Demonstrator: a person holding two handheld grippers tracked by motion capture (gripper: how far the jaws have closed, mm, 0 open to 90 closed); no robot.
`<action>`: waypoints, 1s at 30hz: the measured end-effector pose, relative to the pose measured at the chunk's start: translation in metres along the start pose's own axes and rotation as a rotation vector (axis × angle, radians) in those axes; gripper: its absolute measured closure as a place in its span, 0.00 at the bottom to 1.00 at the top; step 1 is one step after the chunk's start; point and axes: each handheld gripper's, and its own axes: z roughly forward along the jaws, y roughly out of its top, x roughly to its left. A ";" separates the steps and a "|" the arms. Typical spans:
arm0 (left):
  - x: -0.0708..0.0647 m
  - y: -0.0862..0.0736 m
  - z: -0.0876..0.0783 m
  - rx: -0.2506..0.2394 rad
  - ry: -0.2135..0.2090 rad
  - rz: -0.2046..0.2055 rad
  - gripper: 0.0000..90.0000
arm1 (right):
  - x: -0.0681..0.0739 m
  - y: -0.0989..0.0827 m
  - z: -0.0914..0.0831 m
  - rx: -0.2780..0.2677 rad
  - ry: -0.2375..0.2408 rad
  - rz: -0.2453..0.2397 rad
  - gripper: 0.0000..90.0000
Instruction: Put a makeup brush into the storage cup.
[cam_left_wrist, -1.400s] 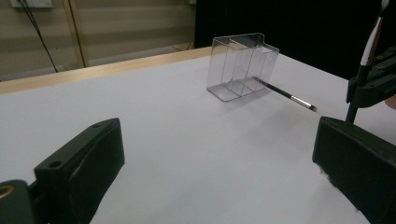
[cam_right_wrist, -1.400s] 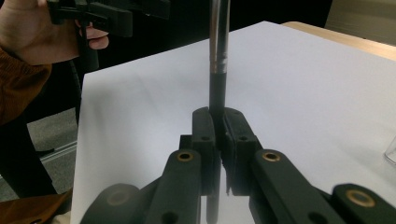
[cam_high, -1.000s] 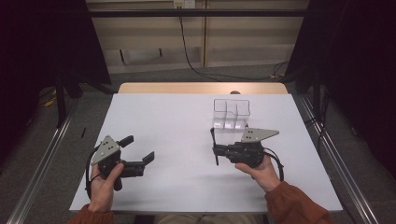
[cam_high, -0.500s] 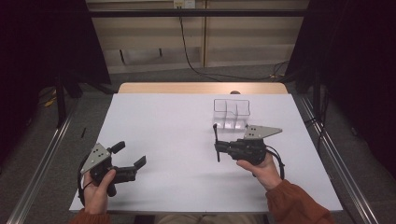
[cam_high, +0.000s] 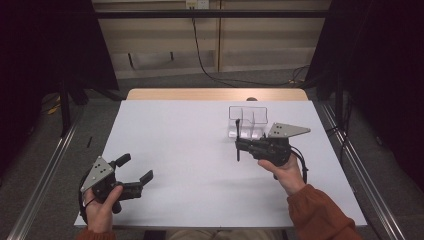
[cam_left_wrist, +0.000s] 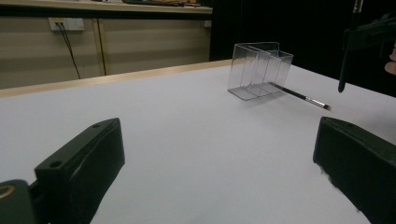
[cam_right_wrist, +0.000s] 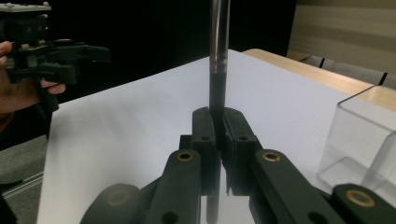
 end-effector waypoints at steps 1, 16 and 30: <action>0.000 0.000 0.000 0.000 -0.001 -0.002 0.02 | -0.001 0.002 0.000 -0.002 -0.002 -0.003 0.94; -0.001 -0.001 0.000 0.009 -0.021 0.014 0.02 | -0.027 0.028 0.004 -0.009 -0.085 0.003 0.94; -0.008 -0.001 0.000 0.018 -0.043 0.034 0.02 | -0.051 0.049 0.022 -0.013 -0.145 -0.001 0.94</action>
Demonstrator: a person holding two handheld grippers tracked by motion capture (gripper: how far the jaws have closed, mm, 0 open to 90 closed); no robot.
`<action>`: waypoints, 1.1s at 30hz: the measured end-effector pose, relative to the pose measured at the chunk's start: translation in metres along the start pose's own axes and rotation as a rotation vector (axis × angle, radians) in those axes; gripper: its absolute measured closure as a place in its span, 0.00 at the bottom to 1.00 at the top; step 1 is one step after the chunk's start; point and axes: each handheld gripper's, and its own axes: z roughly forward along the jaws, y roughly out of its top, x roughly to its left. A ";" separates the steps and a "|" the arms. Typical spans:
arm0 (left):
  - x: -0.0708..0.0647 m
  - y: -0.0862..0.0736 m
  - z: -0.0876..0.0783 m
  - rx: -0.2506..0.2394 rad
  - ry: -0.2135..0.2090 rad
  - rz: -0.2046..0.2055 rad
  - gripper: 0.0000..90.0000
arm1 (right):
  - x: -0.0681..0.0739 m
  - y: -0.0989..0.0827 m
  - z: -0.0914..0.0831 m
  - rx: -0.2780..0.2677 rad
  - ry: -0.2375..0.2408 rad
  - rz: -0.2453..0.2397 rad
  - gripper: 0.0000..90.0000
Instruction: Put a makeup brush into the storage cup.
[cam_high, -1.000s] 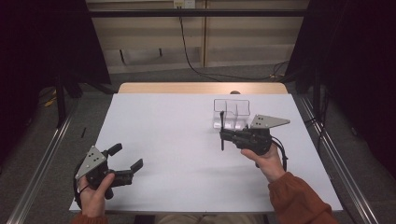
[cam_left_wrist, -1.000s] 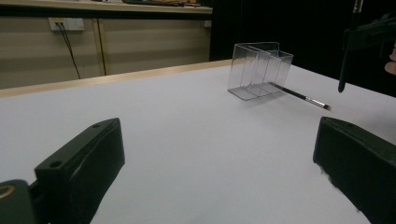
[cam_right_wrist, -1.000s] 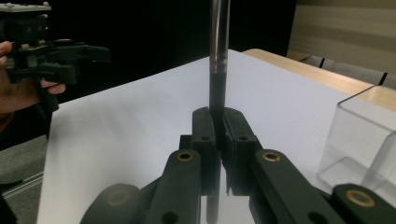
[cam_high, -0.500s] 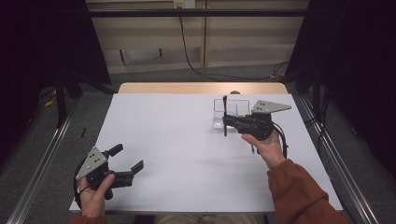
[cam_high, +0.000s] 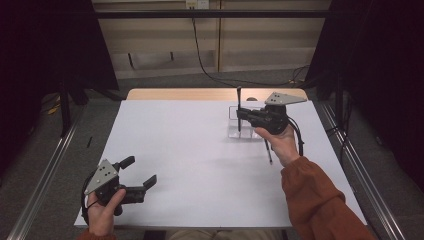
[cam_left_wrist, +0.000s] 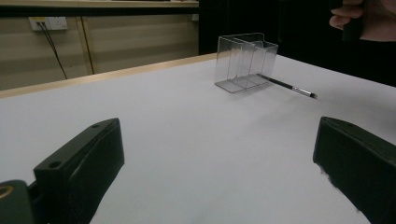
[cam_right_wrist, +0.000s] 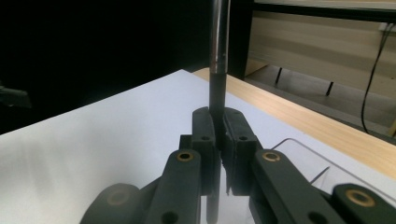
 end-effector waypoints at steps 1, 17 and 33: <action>0.000 0.000 0.000 -0.002 0.003 0.000 0.02 | -0.002 0.002 0.001 0.000 -0.008 0.001 0.94; 0.000 0.001 0.000 0.005 -0.001 0.011 0.02 | -0.020 0.019 0.028 0.006 -0.088 -0.004 0.94; 0.000 0.000 0.001 0.012 -0.003 0.015 0.02 | -0.033 0.017 0.043 0.003 -0.145 0.030 0.94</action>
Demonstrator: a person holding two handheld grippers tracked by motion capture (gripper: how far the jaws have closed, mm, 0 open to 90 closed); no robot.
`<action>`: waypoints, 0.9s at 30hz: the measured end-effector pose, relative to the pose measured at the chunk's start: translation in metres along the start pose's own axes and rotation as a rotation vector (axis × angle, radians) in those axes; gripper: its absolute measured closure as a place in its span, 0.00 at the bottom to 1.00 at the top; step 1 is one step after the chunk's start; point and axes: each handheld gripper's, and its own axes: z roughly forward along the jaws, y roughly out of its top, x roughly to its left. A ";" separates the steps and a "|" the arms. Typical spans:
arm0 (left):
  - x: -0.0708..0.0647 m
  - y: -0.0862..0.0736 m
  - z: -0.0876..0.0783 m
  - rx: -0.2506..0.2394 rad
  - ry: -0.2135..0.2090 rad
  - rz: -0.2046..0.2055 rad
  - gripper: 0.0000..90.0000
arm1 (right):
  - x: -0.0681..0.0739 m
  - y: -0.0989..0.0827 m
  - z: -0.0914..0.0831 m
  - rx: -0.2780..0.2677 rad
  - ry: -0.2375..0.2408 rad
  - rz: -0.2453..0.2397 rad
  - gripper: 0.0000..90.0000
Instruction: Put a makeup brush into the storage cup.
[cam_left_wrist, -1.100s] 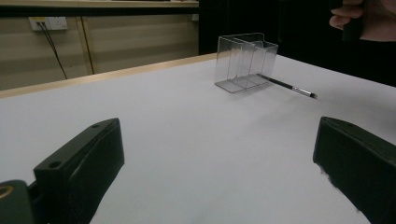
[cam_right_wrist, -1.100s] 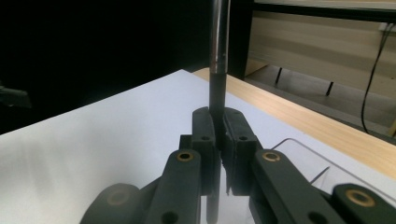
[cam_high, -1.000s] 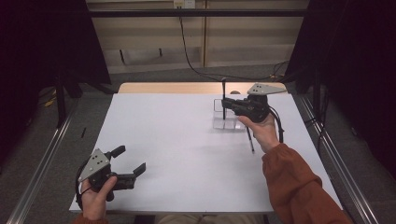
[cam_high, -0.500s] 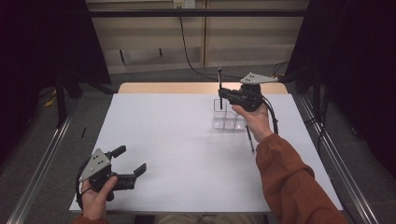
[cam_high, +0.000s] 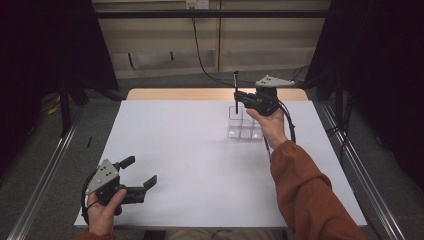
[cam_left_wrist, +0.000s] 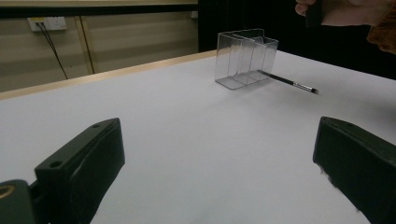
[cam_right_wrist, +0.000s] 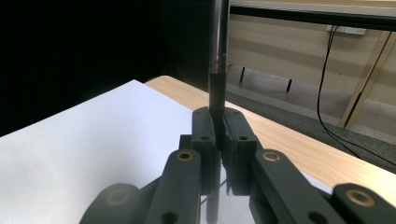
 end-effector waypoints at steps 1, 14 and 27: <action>0.000 0.000 0.000 0.001 0.003 -0.001 0.02 | -0.001 -0.001 0.001 0.003 -0.001 -0.001 0.94; 0.003 -0.001 0.000 0.005 0.004 -0.001 0.03 | -0.004 -0.016 0.004 0.024 -0.001 0.016 0.94; 0.004 -0.001 0.000 0.008 0.000 0.008 0.03 | -0.009 -0.032 0.005 0.027 0.002 0.058 0.94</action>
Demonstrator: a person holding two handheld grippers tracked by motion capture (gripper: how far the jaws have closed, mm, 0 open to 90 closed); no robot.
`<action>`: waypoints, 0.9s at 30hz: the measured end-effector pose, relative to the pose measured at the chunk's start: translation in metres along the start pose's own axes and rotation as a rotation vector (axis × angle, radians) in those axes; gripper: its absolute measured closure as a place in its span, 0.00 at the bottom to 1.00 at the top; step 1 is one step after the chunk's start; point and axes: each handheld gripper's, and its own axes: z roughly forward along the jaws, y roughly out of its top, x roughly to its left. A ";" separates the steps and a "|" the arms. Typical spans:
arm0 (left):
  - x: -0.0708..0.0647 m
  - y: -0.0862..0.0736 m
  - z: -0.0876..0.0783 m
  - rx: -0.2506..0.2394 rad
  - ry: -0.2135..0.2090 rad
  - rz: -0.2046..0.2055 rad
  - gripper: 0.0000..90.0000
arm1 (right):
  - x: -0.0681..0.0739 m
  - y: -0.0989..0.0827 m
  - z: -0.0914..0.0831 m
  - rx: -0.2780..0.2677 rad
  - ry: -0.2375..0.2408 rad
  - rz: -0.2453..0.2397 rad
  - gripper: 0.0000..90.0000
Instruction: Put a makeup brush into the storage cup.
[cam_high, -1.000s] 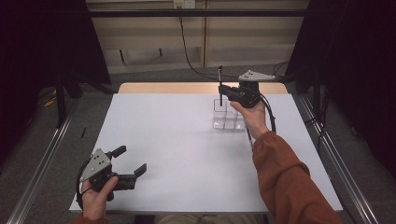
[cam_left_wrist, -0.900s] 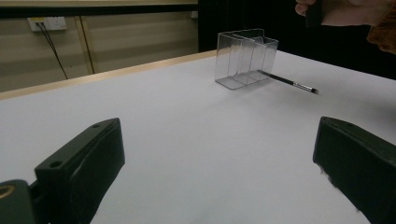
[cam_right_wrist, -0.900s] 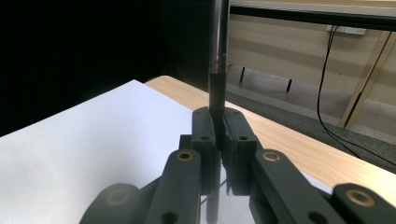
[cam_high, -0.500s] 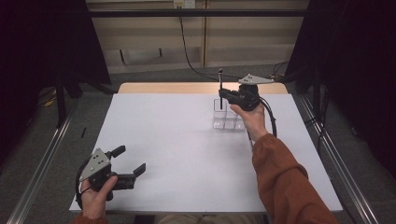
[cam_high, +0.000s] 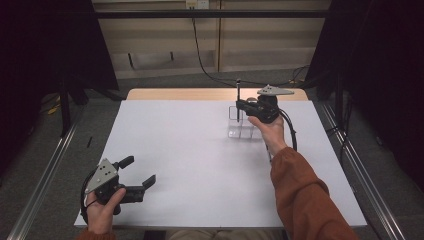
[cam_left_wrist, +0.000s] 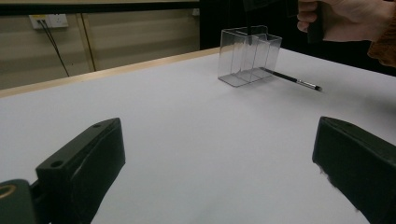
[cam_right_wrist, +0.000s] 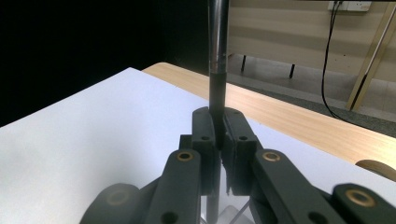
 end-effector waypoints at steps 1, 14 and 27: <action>0.000 0.000 0.000 -0.001 0.002 0.001 0.03 | 0.000 -0.001 0.001 0.004 -0.001 -0.005 0.94; 0.000 0.000 0.000 0.003 0.004 0.002 0.03 | -0.001 -0.013 0.004 0.026 0.002 -0.001 0.94; 0.001 -0.001 0.002 0.010 -0.005 -0.012 0.03 | 0.000 -0.016 0.008 0.035 0.006 0.005 0.93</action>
